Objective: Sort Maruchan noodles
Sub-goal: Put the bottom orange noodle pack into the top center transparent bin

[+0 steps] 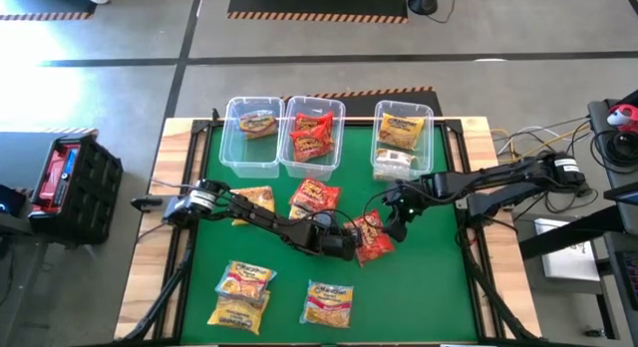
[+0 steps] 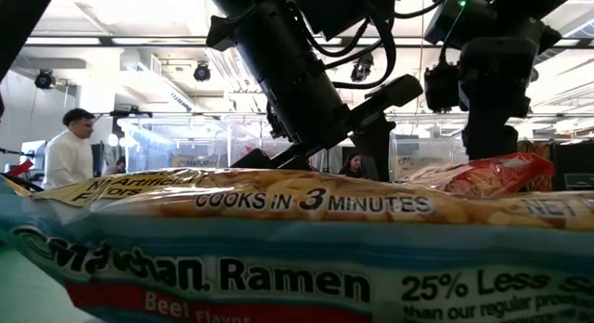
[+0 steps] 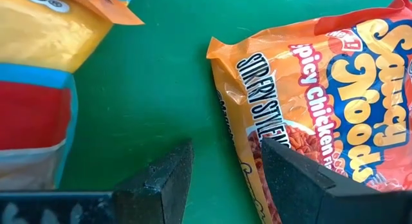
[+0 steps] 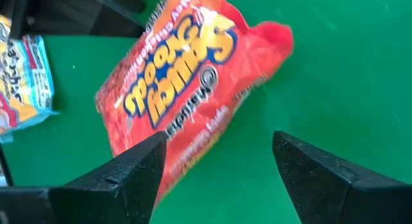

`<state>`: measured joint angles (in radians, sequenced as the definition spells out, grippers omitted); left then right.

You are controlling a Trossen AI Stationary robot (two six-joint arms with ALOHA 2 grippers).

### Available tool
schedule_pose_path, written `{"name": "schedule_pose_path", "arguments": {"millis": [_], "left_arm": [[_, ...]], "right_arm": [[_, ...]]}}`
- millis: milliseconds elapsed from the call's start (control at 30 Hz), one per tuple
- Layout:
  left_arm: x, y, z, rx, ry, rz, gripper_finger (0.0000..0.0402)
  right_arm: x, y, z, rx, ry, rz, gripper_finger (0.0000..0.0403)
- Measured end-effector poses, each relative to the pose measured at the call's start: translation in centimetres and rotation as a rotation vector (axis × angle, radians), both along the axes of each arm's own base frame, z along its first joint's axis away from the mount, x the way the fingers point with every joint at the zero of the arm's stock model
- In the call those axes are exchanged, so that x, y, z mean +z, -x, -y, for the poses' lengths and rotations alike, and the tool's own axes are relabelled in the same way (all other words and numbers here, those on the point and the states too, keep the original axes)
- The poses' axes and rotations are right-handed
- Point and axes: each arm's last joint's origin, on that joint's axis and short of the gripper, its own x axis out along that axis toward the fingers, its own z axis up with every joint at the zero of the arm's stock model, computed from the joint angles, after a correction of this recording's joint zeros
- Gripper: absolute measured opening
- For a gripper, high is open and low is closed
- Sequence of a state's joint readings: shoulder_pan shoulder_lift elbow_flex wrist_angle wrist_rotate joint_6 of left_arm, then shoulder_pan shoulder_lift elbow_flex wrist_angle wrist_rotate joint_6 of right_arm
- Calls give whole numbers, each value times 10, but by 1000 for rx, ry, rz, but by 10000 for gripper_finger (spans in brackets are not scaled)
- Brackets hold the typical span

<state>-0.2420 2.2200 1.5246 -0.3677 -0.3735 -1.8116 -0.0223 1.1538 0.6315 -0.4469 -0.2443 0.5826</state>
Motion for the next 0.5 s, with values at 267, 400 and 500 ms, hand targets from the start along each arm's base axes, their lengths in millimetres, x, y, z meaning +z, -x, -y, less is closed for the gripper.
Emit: {"name": "schedule_pose_path", "arguments": {"millis": [267,400,500], "left_arm": [[0,0,0,-15,-3,-7,170],[0,0,0,-20,-5,-10,170],[-1,0,0,-21,-5,-11,170]], "right_arm": [[-11,-16,0,-3,-31,39,274],[-16,-24,-1,-5,-68,61,274],[-20,-29,-1,-6,-86,63,274]]}}
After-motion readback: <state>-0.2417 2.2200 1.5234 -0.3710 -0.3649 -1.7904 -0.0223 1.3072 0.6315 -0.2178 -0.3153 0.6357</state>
